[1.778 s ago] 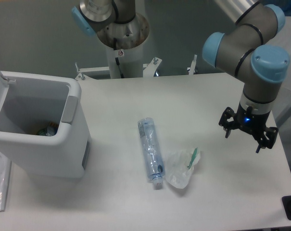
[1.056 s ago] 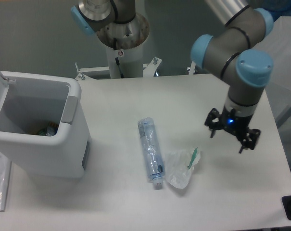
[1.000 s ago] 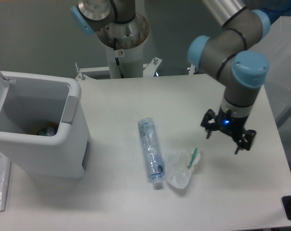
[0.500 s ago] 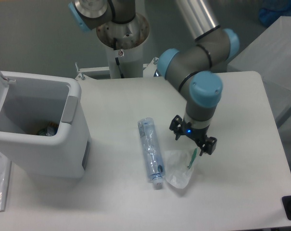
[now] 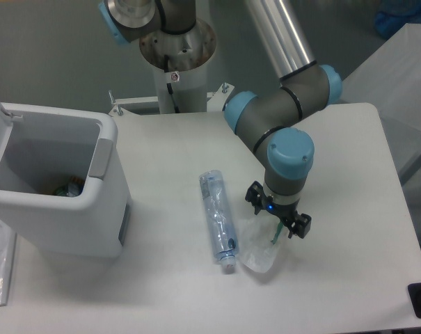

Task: Place the trash in the trash can
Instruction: 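Move the gripper over the crumpled plastic bag and lower onto it, then close the gripper on the plastic bag and lift it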

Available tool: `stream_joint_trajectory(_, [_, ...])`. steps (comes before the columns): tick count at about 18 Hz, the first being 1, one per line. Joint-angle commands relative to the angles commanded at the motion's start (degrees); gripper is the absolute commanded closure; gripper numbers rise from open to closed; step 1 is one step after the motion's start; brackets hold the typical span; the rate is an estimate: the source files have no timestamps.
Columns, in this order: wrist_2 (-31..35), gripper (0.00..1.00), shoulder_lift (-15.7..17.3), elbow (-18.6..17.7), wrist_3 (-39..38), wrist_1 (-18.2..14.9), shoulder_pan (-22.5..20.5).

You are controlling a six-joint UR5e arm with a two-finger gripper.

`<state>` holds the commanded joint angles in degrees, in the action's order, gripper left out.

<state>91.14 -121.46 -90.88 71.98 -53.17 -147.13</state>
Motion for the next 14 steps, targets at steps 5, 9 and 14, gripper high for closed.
stream_joint_trajectory(5, [0.6,0.82,0.2,-2.0,-0.5,-0.2,0.2])
stream_joint_trajectory(9, [0.3,1.0,0.3,-2.0,-0.5,-0.3,0.1])
stream_joint_trajectory(14, [-0.7,1.0,1.1,1.0,-0.4,-0.9,-0.8])
